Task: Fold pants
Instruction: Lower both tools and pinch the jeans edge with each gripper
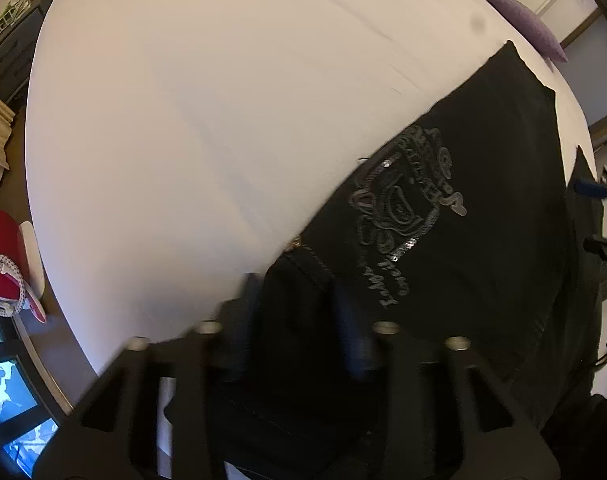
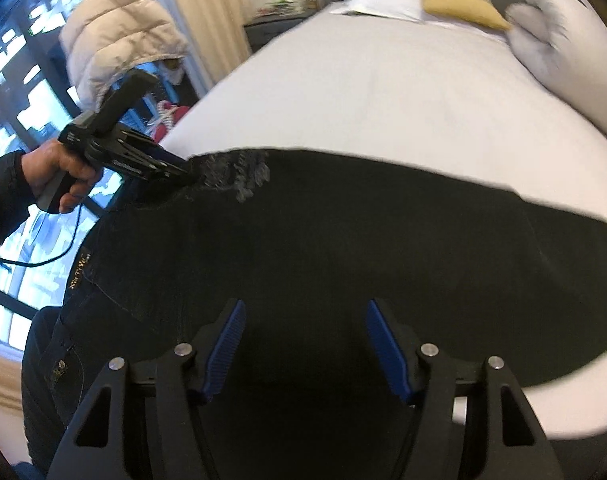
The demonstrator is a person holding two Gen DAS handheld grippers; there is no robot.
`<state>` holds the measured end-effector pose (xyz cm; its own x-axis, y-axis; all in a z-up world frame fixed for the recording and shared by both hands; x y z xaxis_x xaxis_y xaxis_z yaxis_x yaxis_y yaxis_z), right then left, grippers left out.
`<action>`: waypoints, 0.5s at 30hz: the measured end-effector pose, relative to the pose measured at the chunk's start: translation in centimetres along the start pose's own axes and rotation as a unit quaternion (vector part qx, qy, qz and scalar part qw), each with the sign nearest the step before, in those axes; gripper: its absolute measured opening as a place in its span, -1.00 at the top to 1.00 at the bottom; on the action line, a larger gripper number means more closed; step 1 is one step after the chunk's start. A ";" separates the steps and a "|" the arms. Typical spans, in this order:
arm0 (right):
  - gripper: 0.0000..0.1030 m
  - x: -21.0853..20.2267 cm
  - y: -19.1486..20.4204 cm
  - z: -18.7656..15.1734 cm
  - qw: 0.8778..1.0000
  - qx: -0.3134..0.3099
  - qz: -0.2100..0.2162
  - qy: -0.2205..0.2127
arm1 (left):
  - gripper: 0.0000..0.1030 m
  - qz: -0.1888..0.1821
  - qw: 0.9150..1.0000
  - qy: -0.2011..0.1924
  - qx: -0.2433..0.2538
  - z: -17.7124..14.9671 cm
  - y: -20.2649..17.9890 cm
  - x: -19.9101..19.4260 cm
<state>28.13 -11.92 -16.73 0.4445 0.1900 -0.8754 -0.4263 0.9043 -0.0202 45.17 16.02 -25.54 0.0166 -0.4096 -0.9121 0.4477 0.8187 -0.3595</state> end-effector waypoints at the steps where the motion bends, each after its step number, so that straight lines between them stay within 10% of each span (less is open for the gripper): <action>1: -0.29 0.2 0.2 0.6 1.000 -0.012 0.004 -0.005 | 0.65 0.005 1.000 -0.004 0.002 0.3 0.1 -0.1; 15: -0.17 3.9 2.5 11.0 0.983 -0.173 0.054 -0.019 | 0.90 0.106 0.983 -0.136 0.059 -0.8 -2.5 -4.7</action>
<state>37.53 -4.73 -14.90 0.4084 0.2982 -0.8627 -0.7120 0.6955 -0.0966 43.32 16.23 -20.50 0.3522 -0.3408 -0.8717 0.5095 0.8511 -0.1268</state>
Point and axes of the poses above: each gripper's, at about its wrist camera, not at the fingertips, and x roughly the way its jaws point, y to its left, z to its top, the point moved 8 cm from there along x, roughly the way its jaws point, and after that the axes turned 12 degrees about -z, right-handed, at the moved point
